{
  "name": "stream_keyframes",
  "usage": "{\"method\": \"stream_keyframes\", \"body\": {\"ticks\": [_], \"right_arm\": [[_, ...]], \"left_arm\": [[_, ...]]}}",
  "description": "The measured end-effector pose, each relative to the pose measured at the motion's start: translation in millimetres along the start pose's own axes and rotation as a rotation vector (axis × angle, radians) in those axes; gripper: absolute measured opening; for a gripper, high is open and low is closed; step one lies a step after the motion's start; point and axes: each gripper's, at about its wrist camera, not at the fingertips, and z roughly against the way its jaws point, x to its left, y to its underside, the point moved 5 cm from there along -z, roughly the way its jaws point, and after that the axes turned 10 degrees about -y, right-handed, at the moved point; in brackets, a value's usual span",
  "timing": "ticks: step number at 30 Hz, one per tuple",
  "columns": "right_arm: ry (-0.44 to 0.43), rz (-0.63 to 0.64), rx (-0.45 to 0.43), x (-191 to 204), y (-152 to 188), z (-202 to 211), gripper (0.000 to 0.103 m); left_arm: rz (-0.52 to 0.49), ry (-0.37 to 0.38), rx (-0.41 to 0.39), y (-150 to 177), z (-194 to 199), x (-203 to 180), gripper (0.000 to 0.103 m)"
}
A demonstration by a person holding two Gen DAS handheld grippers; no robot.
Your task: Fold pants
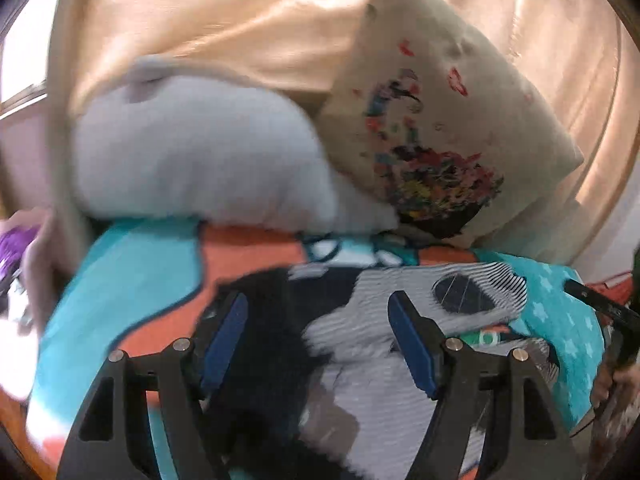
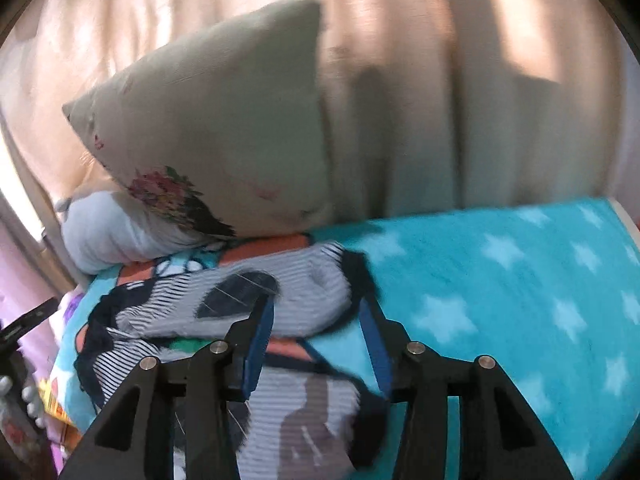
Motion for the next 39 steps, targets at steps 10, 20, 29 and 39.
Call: {"method": "stream_keyframes", "body": {"ticks": [10,20,29,39], "right_arm": [[-0.005,0.276,0.221,19.8,-44.3,-98.1,0.049],[0.095,0.269,0.392,29.4,-26.9,-118.4,0.049],[0.143,0.325,0.281,41.6,-33.2,-104.3,0.050],[0.161,0.327,-0.032,67.0,-10.6,24.9,0.062]], "left_arm": [[0.048,0.107,0.199,-35.5,-112.4,-18.7,0.065],[0.098,0.148,0.336,-48.0,-108.6,-3.0,0.065],[0.028,0.160,0.129,-61.1,-85.0,-6.0,0.065],[-0.087,0.092,-0.118,-38.1,42.1,-16.0,0.070]]}}
